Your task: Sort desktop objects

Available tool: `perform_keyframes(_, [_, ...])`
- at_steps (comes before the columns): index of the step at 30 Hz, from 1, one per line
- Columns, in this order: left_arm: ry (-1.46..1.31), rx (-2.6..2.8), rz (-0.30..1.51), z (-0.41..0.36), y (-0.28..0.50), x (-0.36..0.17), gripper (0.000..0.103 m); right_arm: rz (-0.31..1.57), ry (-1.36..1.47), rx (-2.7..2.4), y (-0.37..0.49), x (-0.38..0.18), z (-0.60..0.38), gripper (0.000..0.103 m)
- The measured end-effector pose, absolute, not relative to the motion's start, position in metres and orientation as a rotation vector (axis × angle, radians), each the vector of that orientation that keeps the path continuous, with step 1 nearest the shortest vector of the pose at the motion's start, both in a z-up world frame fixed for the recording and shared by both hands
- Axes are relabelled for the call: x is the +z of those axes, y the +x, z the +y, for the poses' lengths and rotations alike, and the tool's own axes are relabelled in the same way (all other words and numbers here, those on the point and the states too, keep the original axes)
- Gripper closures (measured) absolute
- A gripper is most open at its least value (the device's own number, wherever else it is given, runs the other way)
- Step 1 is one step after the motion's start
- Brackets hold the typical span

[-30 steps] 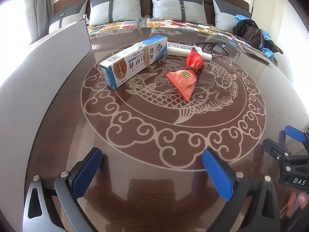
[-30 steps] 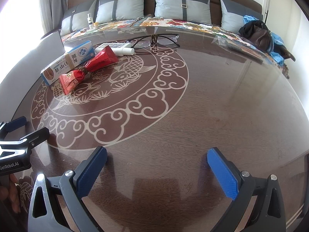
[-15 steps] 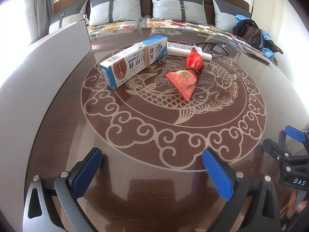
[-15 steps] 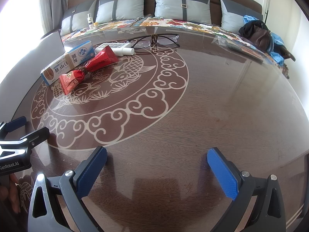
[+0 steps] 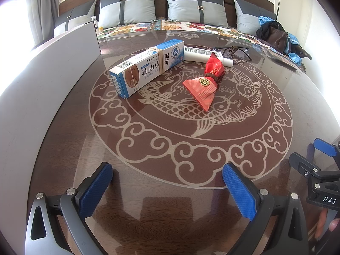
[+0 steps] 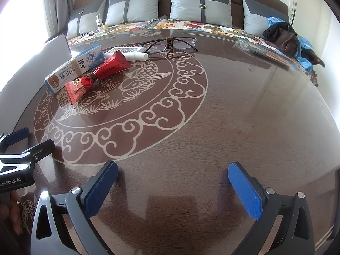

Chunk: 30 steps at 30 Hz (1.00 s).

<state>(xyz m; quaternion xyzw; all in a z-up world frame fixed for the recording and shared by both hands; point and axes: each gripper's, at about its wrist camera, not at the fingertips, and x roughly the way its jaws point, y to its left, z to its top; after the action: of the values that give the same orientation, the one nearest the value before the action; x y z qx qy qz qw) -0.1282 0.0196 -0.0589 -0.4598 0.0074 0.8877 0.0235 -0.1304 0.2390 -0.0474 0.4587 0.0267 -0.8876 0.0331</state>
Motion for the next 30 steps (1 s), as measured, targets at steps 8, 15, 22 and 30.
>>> perform_keyframes(8, [-1.424, 2.749, 0.023, 0.019, -0.128, -0.059, 0.0, 0.082, 1.411, -2.731, -0.131, -0.047, 0.238, 0.0])
perform_keyframes(15, [-1.429, 2.74, 0.027, 0.018, -0.13, -0.057, 0.0, 0.082, 1.411, -2.731, -0.13, -0.047, 0.239, 0.0])
perform_keyframes(22, [-1.403, 2.739, 0.195, -0.008, -0.173, -0.021, 0.0, 0.082, 1.411, -2.731, -0.13, -0.047, 0.239, 0.0])
perform_keyframes(30, [-1.533, 2.587, 0.344, -0.006, -0.284, -0.023, 0.0, 0.078, 1.415, -2.735, -0.132, -0.048, 0.238, 0.0])
